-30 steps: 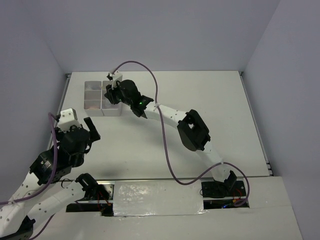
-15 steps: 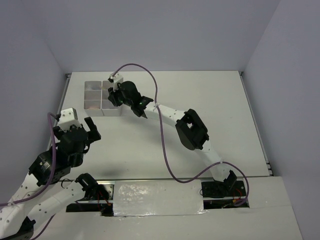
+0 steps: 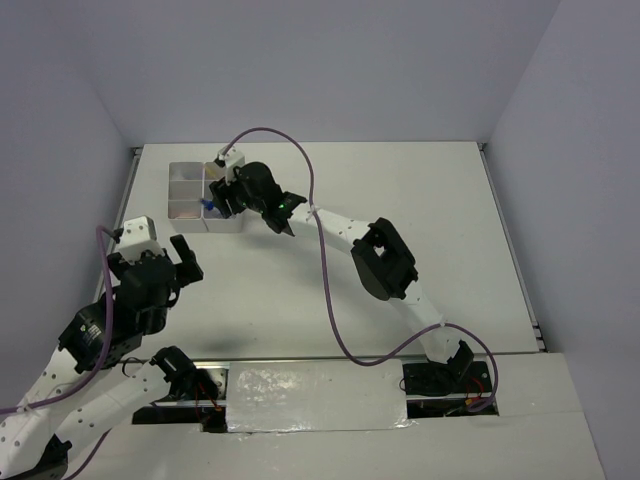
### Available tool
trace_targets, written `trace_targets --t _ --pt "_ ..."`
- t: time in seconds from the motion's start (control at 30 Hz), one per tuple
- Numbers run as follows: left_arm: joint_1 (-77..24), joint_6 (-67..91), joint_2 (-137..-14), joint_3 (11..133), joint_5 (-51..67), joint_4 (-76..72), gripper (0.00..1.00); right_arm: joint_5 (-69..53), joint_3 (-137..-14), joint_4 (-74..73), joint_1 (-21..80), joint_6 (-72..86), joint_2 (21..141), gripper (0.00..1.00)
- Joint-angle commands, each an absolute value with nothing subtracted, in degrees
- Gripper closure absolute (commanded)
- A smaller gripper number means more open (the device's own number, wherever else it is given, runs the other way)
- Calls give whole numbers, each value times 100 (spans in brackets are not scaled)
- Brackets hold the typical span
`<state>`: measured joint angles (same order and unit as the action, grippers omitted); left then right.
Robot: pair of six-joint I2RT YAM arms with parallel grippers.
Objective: Sort the stationery into containers
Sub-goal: Place the stationery in the storage box, then reset both arms
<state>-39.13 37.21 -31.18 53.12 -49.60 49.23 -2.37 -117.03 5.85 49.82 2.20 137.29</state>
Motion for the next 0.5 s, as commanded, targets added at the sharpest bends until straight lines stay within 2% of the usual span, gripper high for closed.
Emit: trace_targets --t 0.0,0.2,0.47 --pt "-3885 3560 -3041 5309 -4957 4737 1 -176 -12024 580 5045 53 13676 32" --pt "-3876 3630 -3006 5326 -5062 4781 1 -202 -11392 817 5045 53 12816 31" --pt "-3806 3832 -3058 5405 -5291 4939 1 209 -10100 607 5054 -27 10663 30"
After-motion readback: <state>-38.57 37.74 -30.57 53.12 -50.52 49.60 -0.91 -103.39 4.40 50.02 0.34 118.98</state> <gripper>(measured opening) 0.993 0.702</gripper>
